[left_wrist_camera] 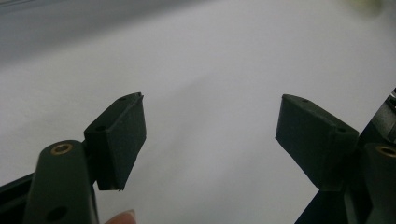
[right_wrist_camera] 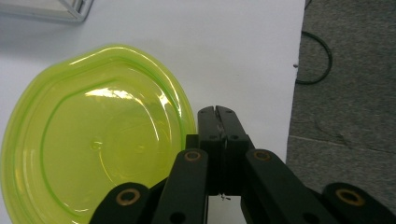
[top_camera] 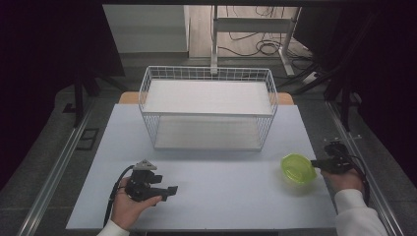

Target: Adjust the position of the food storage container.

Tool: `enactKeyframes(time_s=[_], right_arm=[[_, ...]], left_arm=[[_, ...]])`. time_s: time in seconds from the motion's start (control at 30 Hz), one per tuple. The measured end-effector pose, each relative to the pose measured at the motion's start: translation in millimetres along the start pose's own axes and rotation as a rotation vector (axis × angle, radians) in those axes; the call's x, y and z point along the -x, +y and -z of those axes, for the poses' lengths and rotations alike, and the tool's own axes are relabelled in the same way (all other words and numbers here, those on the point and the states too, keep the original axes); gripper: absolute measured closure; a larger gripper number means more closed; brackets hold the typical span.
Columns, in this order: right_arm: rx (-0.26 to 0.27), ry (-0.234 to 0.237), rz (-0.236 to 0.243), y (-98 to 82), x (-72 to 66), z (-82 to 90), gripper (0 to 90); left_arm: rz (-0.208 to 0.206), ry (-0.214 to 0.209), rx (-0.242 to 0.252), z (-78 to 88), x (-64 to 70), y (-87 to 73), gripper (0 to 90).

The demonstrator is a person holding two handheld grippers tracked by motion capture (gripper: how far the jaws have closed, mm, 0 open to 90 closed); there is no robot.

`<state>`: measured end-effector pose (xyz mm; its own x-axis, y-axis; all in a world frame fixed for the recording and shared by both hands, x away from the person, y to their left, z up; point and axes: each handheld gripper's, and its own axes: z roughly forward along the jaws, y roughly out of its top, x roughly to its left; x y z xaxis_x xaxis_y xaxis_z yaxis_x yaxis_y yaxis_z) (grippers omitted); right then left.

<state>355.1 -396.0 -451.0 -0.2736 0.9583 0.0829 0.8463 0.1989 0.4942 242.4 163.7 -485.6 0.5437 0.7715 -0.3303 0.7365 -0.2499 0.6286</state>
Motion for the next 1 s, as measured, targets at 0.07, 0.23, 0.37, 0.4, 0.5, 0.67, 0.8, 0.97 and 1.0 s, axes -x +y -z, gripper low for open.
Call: enactKeyframes(time_s=[0.07,0.23,0.37,0.4,0.5,0.67,0.8,0.97,1.0], right_arm=[[-0.002,-0.009,0.009,0.4,-1.3,-0.1,88.8],[-0.009,-0.004,-0.004,0.6,-3.2,-0.2,88.8],[-0.014,-0.004,-0.029,0.1,-10.4,-0.9,88.8],[-0.016,-0.004,-0.036,0.0,-16.2,-1.6,88.9],[-0.017,-0.001,-0.036,0.2,-24.4,-3.1,88.8],[-0.026,0.007,-0.037,2.4,-45.6,-7.6,88.8],[-0.024,0.03,-0.038,5.2,-69.2,-13.8,88.9],[-0.03,0.053,-0.026,9.2,-97.6,-21.1,88.9],[-0.034,0.063,-0.02,10.4,-106.7,-23.4,88.8]], left_arm=[[-0.001,-0.002,-0.004,-0.6,0.9,0.4,24.1],[-0.004,-0.003,-0.005,-1.7,1.2,1.2,24.2],[-0.002,-0.003,-0.006,-2.0,0.6,1.8,24.2],[-0.002,-0.002,-0.006,-2.1,0.3,2.1,24.2],[-0.004,-0.002,-0.005,-1.8,-0.1,2.5,24.2],[-0.003,-0.006,-0.002,-1.2,-0.7,3.3,24.2],[-0.006,-0.003,-0.005,-0.6,-3.1,3.9,24.2],[-0.006,0.001,-0.003,1.0,-5.5,4.1,24.1],[-0.004,0.002,-0.002,1.2,-6.2,4.1,24.2]])
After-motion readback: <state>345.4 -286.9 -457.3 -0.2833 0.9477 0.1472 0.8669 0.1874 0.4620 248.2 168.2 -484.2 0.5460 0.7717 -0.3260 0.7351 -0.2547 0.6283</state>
